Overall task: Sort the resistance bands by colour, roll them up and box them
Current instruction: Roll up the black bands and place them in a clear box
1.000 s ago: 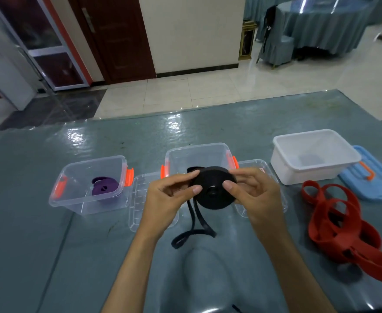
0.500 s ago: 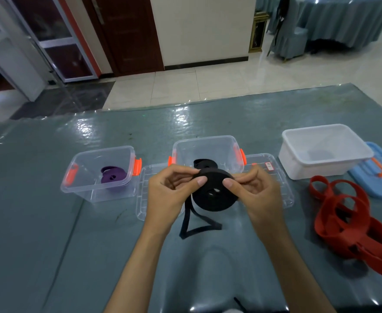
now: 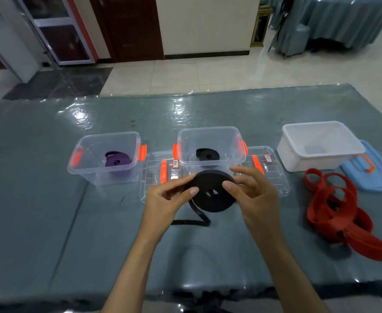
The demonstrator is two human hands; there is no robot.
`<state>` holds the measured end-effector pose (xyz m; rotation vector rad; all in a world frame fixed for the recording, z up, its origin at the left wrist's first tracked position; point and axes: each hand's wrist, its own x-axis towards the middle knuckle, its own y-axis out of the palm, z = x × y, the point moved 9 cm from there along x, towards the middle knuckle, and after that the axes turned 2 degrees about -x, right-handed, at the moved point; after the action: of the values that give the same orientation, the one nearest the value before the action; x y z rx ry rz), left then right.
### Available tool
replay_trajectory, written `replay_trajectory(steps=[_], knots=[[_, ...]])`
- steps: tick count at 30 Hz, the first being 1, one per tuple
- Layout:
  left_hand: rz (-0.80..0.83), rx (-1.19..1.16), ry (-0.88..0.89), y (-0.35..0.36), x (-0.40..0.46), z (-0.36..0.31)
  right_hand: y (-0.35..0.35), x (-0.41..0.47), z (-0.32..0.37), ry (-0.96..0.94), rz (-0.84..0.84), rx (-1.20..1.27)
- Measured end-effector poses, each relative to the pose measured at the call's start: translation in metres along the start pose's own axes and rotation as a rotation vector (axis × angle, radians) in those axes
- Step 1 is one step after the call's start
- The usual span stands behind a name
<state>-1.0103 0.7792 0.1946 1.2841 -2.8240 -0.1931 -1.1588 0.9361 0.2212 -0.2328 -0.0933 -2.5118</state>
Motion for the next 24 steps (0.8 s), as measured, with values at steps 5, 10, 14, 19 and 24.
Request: replay_trajectory(steps=[5, 10, 14, 19, 24], knots=[[-0.052, -0.053, -0.005, -0.009, 0.001, 0.006, 0.005, -0.013, -0.018, 0.139, 0.082, -0.034], [0.041, -0.113, -0.019, 0.015, -0.004, 0.007, -0.021, -0.013, -0.002, 0.069, -0.045, -0.029], [0.072, -0.046, -0.010, 0.019, -0.007, 0.004, -0.021, -0.010, -0.006, 0.108, 0.055, -0.066], [-0.104, -0.048, 0.036, 0.024, -0.007, -0.001, -0.029, 0.009, -0.004, 0.088, 0.007, 0.005], [-0.104, -0.069, -0.015, 0.046, 0.006, 0.002, -0.034, 0.031, -0.001, 0.009, 0.104, 0.003]])
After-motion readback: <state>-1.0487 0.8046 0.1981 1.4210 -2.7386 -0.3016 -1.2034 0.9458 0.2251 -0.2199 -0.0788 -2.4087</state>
